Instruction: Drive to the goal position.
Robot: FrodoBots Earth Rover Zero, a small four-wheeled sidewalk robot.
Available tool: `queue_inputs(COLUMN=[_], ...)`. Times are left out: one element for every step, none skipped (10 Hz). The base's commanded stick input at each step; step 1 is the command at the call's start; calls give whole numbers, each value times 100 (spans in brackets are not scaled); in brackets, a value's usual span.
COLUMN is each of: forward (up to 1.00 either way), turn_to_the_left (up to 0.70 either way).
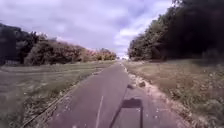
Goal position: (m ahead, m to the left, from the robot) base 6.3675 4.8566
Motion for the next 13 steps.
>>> queue_inputs(forward=[100, 100, 100, 100, 100, 100, 100, 100, 100, 100, 100, 100, 100], turn_to_the_left=[0, 0, 0, 0, 0, 0, 0, 0, 0, 0, 0, 0, 0])
